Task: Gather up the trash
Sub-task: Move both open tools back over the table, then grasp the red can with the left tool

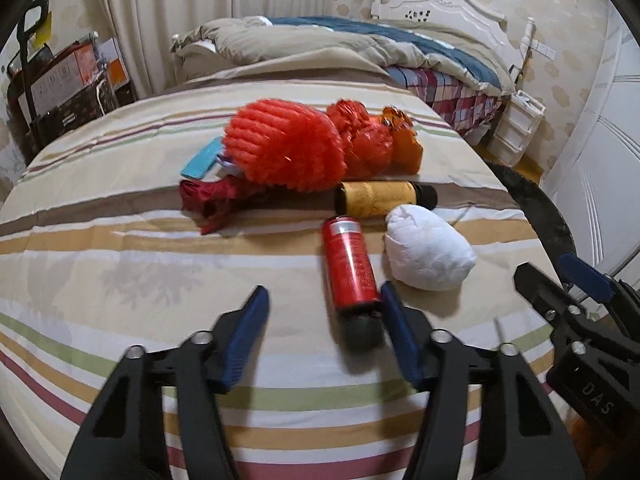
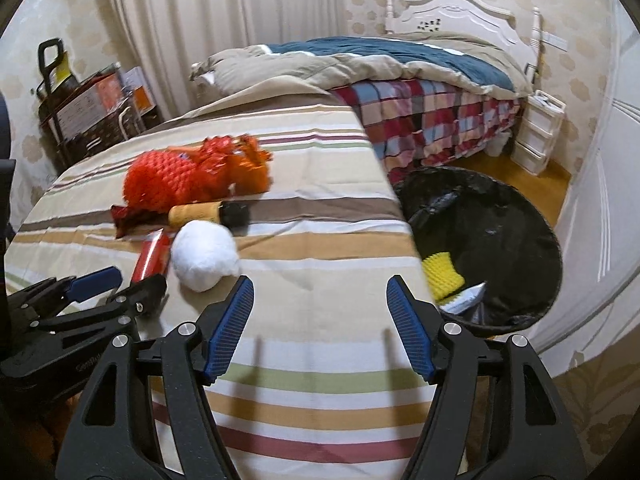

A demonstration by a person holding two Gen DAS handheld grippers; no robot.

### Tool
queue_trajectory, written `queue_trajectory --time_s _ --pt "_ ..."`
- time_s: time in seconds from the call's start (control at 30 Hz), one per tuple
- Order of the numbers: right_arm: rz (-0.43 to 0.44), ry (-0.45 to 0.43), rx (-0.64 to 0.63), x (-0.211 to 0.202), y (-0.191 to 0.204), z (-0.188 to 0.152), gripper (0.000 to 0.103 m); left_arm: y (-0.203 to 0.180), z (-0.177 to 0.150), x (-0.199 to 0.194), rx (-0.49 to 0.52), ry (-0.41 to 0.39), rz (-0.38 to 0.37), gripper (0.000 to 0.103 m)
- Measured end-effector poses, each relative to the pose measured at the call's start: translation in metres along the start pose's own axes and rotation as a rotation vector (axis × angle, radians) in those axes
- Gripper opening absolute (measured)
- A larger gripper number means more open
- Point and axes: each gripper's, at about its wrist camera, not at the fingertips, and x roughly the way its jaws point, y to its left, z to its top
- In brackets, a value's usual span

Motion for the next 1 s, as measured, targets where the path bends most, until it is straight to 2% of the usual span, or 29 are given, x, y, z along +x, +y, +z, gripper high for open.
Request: queue_trajectory --time_s 0.13,0.23,0.4,0.47,0.63,0.7,0.77,1.0 --pt "0.010 0.017 -0.026 0.006 0.010 -0.002 0.068 0.005 -0.002 -0.002 0.032 -0.010 0.013 0.037" --pt "0.018 0.023 -0.034 0.007 0.015 -0.001 0.068 0.008 -0.001 -0.002 0.034 -0.012 0.008 0.033" --pt "0.014 0.027 -0.044 0.007 0.018 -0.001 0.068 0.010 0.001 -0.002 0.026 -0.013 -0.006 0.036" --pt "0.015 0.028 -0.041 0.008 0.018 -0.001 0.068 0.010 0.004 -0.001 0.023 -0.021 -0.005 0.049" --pt "0.013 0.033 -0.039 0.010 0.017 -0.001 0.068 0.009 0.012 0.004 0.027 -0.028 0.000 0.050" --pt "0.013 0.034 -0.042 0.010 0.018 -0.001 0.068 0.010 0.012 0.008 0.032 -0.013 -0.011 0.043" --pt "0.014 0.034 -0.043 0.011 0.017 -0.001 0.068 0.009 0.011 0.007 0.044 -0.013 -0.010 0.029" --pt "0.024 0.038 -0.058 0.011 0.022 -0.002 0.068 0.011 0.002 -0.001 0.075 -0.030 -0.006 0.027"
